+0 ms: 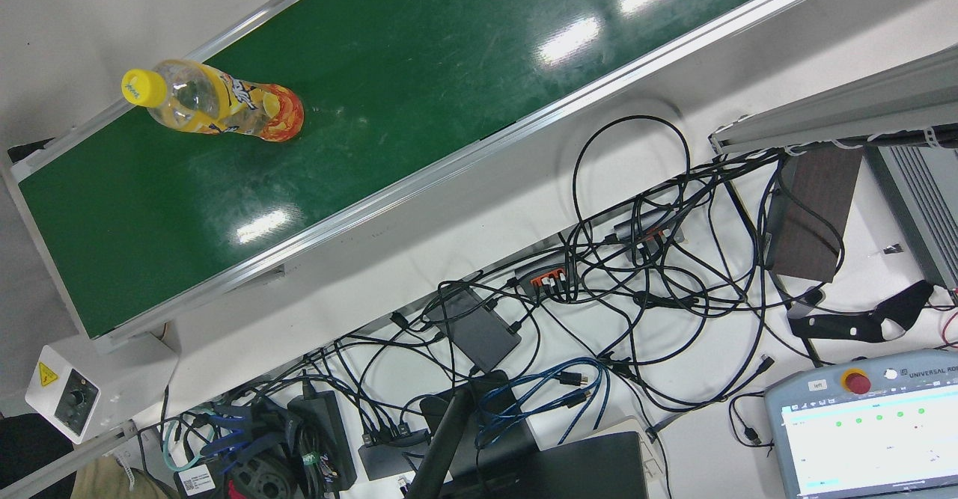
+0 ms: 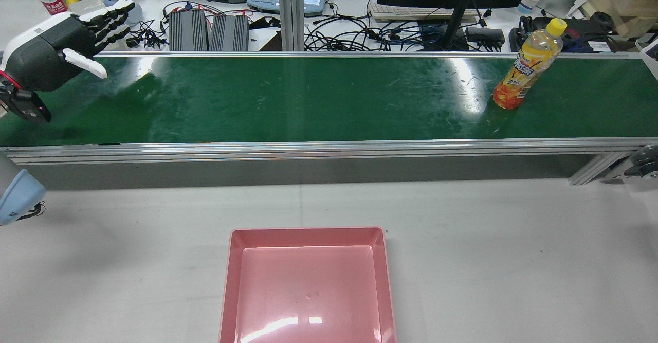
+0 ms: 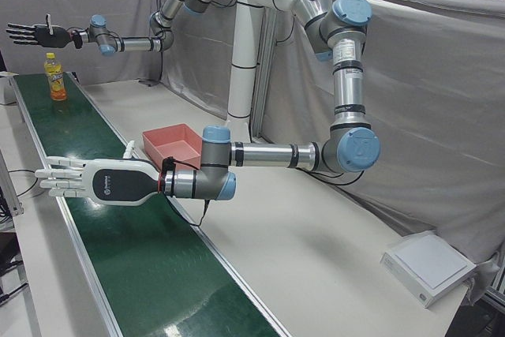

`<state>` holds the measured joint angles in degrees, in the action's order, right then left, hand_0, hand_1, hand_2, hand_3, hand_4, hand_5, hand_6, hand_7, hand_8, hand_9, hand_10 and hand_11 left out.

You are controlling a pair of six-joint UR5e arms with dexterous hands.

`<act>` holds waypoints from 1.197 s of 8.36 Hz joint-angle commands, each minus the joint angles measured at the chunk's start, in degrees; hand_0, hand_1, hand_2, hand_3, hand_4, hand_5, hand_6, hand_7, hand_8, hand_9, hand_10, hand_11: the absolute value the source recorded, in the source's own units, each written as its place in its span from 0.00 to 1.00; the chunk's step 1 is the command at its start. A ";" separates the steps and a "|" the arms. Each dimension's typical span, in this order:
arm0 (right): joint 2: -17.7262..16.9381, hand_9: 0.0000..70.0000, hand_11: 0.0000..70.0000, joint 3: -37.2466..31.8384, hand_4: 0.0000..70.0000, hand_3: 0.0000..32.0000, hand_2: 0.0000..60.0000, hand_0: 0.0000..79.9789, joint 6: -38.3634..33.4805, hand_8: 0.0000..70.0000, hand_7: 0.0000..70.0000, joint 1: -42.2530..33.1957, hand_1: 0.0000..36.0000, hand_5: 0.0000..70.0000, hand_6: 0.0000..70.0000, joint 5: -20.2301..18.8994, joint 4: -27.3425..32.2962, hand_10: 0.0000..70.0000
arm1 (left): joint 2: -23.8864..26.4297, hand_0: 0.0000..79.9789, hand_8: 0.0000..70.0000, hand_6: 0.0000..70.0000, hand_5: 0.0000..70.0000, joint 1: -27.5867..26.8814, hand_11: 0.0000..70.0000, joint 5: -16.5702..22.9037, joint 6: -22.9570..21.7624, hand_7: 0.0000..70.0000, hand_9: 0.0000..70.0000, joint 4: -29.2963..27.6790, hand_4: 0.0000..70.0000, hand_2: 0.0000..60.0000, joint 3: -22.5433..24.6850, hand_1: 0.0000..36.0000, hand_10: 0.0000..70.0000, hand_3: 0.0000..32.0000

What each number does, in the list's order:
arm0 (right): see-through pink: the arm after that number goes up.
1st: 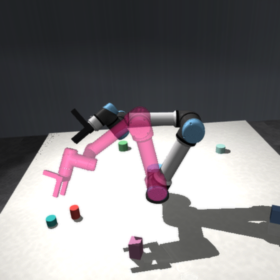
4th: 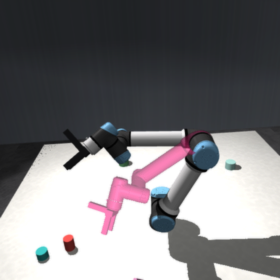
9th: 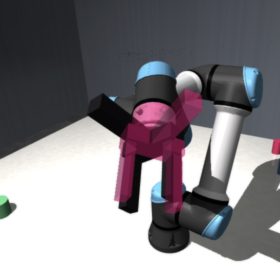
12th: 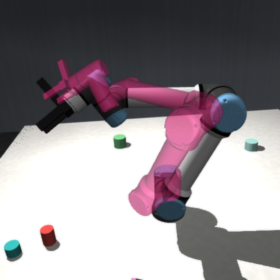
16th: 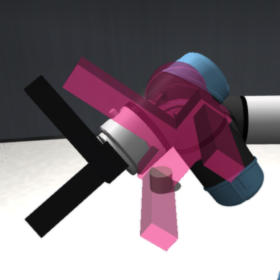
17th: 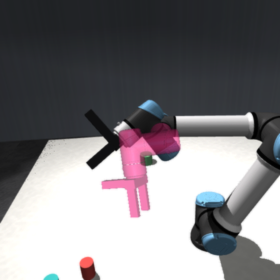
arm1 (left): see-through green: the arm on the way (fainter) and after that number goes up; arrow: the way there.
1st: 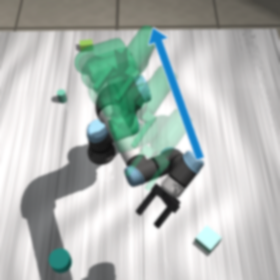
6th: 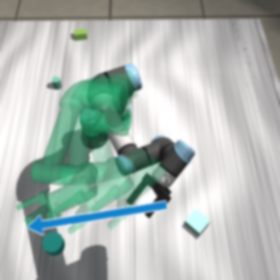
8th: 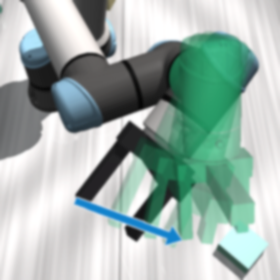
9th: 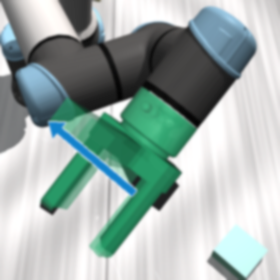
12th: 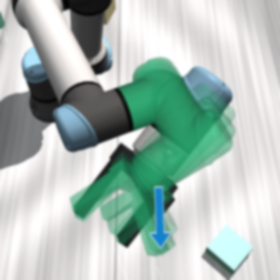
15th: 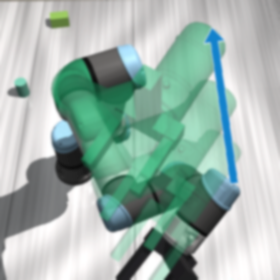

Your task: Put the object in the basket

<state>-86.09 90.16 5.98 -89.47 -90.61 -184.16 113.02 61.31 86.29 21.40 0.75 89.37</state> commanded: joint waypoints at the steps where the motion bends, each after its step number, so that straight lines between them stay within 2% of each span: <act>1: -0.04 0.00 0.00 0.02 0.00 0.00 0.00 0.00 0.00 0.00 0.00 0.00 0.00 0.00 0.00 0.00 -0.06 0.00 | 0.09 0.70 0.01 0.00 0.06 0.20 0.10 -0.07 0.22 0.00 0.04 1.36 0.22 0.00 0.19 0.22 0.05 0.00; 2: 0.05 0.00 0.00 0.02 0.00 0.00 0.00 0.00 0.00 0.00 0.00 0.00 0.00 0.00 0.00 0.00 0.02 0.00 | 0.01 0.69 0.01 0.00 0.04 0.39 0.09 -0.07 0.22 0.00 0.05 0.49 0.22 0.00 0.28 0.22 0.05 0.00; 4: 0.05 0.00 0.00 0.02 0.00 0.00 0.00 0.00 0.00 0.00 0.00 0.00 0.00 0.00 0.00 0.00 0.02 0.00 | -0.43 0.69 0.01 0.00 0.04 4.15 0.09 0.02 0.13 0.00 0.05 -1.36 0.21 0.00 0.28 0.22 0.04 0.00; 8: 0.05 0.00 0.00 -0.07 0.00 0.00 0.00 0.00 0.00 0.00 0.00 0.00 0.00 0.00 0.00 0.00 0.02 0.00 | -0.43 0.66 0.00 0.00 0.01 3.82 0.09 0.02 0.22 0.00 0.03 -2.07 0.20 0.00 -1.39 0.21 0.05 0.00; 9: 0.05 0.00 0.00 0.02 0.00 0.00 0.00 0.00 0.00 0.00 0.00 0.00 0.00 0.00 0.00 0.00 -0.06 0.00 | -0.43 0.65 0.00 0.00 0.00 3.73 0.09 0.02 0.22 0.00 0.02 -2.07 0.19 0.00 -1.48 0.18 0.05 0.00; 10: 0.05 0.00 0.00 -0.07 0.00 0.00 0.00 0.00 0.00 0.00 0.00 0.00 0.00 0.00 0.00 0.00 0.02 0.00 | -0.43 0.63 0.00 0.00 0.00 3.90 0.09 0.02 0.22 0.00 0.00 -2.16 0.19 0.00 -1.65 0.06 0.05 0.00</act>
<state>-86.04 90.12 5.98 -89.47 -90.62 -184.17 112.59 65.19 86.31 21.59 -1.26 88.07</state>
